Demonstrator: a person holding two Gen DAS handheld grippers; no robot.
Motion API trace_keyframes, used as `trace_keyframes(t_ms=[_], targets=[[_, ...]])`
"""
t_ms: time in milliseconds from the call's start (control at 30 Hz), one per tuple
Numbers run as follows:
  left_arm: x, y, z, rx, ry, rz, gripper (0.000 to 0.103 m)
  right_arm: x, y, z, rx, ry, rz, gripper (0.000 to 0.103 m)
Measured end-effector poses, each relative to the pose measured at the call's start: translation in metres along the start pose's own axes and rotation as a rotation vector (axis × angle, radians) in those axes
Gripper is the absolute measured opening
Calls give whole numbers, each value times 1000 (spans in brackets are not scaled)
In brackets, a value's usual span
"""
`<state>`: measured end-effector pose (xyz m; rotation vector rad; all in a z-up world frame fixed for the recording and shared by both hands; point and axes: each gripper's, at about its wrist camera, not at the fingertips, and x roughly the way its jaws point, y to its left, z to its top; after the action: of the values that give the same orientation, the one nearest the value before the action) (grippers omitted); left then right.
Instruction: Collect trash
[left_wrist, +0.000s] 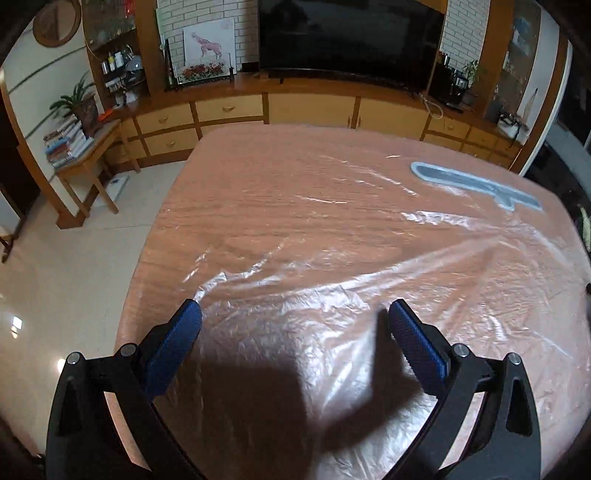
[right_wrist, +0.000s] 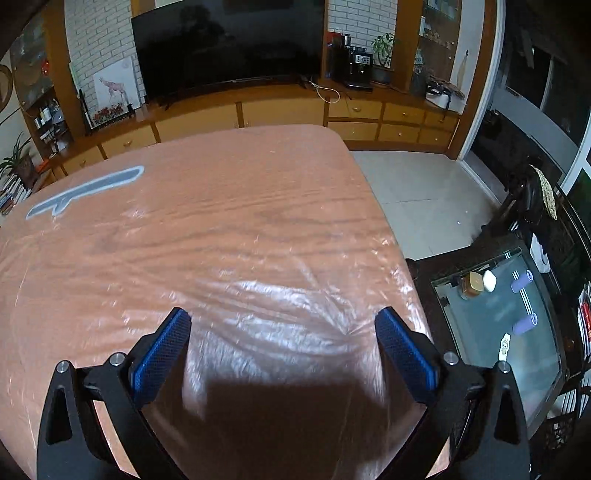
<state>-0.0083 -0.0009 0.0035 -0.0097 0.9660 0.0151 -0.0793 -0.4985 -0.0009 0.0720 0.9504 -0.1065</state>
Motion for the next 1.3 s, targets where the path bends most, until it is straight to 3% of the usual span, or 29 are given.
trace_keyframes(t_ms=[1300], targets=[[1,-1,1,-9,-7,7,102,-2,1,2,1,1,-6,99]])
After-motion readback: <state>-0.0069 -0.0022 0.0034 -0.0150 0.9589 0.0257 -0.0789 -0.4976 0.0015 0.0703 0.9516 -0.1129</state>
